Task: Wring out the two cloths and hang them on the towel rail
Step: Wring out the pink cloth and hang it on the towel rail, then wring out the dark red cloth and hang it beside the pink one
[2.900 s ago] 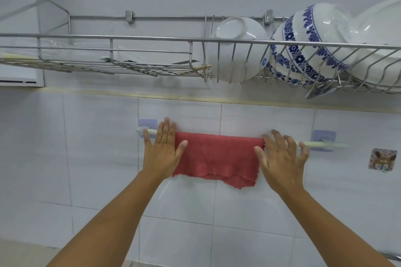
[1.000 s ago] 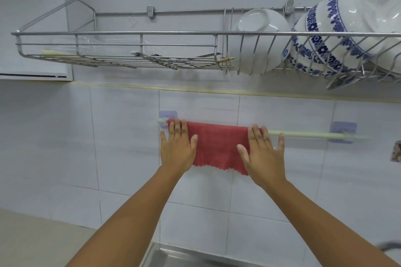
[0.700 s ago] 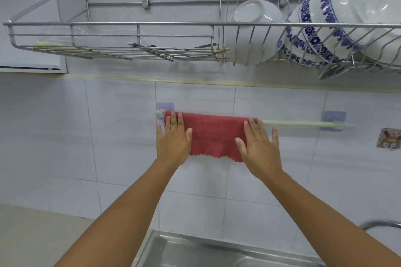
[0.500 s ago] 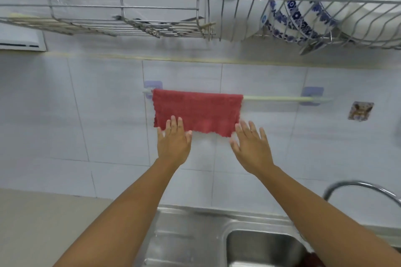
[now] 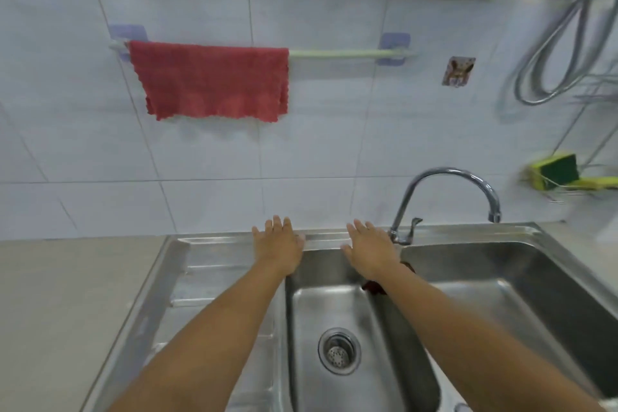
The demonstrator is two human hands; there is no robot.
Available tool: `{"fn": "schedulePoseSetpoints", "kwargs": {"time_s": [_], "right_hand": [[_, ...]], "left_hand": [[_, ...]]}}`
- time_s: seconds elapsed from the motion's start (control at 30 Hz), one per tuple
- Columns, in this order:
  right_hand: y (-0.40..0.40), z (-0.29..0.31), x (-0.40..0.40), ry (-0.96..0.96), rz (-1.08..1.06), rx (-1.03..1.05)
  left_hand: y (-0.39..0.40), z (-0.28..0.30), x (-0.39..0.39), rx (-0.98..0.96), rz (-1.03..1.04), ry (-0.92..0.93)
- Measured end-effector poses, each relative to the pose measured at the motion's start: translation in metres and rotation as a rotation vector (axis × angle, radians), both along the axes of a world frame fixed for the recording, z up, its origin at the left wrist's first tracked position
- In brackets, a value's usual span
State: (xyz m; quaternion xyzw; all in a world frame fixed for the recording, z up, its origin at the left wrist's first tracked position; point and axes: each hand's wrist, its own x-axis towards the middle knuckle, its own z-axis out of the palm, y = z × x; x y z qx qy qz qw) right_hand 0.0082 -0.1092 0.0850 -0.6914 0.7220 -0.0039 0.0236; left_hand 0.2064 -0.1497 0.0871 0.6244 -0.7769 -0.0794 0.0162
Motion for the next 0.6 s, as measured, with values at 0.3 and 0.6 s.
{"fn": "schedulePoseSetpoints", "kwargs": {"time_s": [0.3,0.6], "right_hand": [[0.046,-0.048,-0.086,-0.058,-0.134,0.103],[0.039,-0.1,-0.159,-0.132,-0.203,0.232]], "left_hand": [[0.032,-0.048,-0.096,0.087,-0.074,-0.046],[0.03,-0.099,-0.192,0.248,-0.216,0.007]]}}
